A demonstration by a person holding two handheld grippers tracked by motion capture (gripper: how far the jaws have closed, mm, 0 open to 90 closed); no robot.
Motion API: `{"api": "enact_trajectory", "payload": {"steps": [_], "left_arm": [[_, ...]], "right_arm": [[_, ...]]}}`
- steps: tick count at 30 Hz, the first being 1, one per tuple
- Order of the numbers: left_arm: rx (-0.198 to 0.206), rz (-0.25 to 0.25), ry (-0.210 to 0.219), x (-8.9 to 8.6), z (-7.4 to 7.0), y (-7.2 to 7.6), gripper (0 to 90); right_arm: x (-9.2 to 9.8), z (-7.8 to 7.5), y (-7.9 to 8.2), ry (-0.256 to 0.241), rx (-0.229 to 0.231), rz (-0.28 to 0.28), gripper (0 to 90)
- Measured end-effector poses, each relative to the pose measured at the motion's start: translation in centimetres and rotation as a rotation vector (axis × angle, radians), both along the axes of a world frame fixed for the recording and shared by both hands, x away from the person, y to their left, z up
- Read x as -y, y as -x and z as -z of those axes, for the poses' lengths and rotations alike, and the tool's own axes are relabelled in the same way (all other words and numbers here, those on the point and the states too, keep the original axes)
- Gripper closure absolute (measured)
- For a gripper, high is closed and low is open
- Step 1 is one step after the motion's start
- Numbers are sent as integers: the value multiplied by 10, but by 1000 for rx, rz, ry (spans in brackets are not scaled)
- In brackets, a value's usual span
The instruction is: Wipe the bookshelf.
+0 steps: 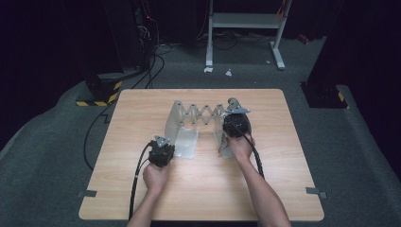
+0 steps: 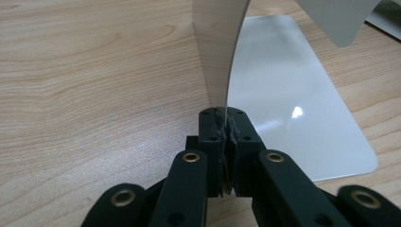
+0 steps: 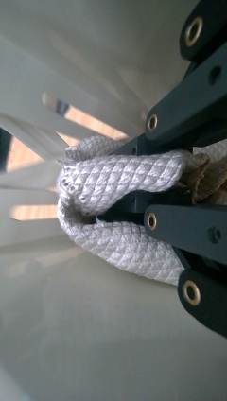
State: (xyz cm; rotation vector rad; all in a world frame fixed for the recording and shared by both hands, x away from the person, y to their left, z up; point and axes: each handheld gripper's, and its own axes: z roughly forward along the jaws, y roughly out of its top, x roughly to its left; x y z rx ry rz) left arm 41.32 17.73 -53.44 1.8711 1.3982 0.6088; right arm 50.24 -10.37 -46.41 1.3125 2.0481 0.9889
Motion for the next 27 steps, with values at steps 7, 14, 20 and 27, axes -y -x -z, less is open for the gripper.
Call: {"api": "enact_trajectory", "payload": {"steps": [7,14,20,27], "left_arm": [[1,1,-1,0,0,0,854],[2,1,-2,0,0,0,853],[2,2,-2,0,0,0,854],[1,2,-1,0,0,0,854]], "right_arm": [[9,-11,2,-27,27,23,818],[14,-26,5,-47,64,39,819],[13,-49,5,-58,116,42,819],[12,-51,6,-41,140,50,819]]}}
